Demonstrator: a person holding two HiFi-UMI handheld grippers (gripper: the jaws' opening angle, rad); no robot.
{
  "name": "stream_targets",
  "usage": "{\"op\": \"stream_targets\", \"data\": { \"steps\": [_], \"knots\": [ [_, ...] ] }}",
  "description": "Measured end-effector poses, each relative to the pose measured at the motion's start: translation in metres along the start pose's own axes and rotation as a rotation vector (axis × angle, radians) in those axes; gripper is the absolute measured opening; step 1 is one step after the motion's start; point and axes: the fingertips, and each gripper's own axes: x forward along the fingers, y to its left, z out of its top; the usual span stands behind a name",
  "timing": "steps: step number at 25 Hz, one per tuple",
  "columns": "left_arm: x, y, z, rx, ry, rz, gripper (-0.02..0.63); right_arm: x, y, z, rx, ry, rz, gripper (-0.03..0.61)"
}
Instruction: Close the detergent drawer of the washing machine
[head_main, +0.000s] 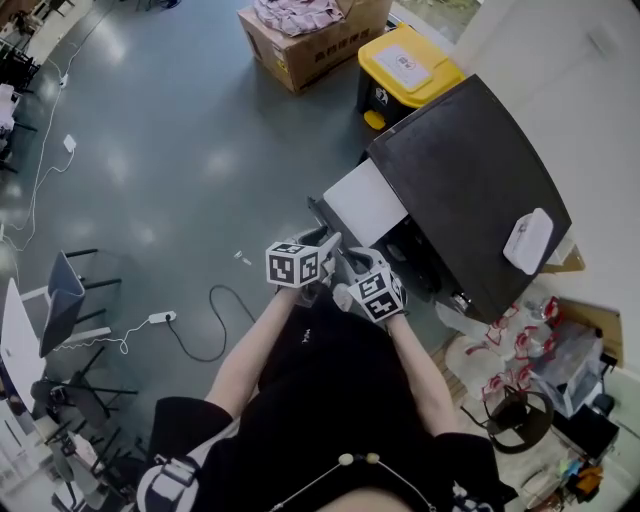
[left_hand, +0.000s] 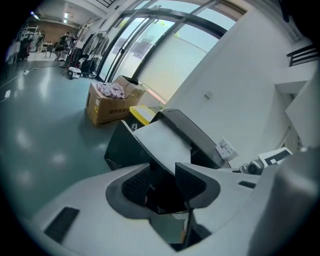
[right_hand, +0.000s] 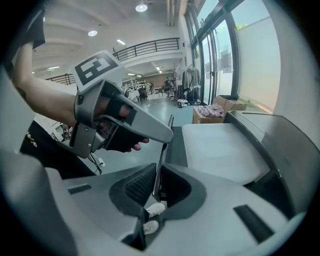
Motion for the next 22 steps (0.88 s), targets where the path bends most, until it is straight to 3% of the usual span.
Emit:
{"op": "stream_targets", "data": {
  "steps": [22],
  "knots": [
    [0.052,-0.026,0.032,0.01,0.051,-0.092,0.158,-0.014,-0.069,0.005,0.054,-0.002,-0.137,0.038]
  ]
}}
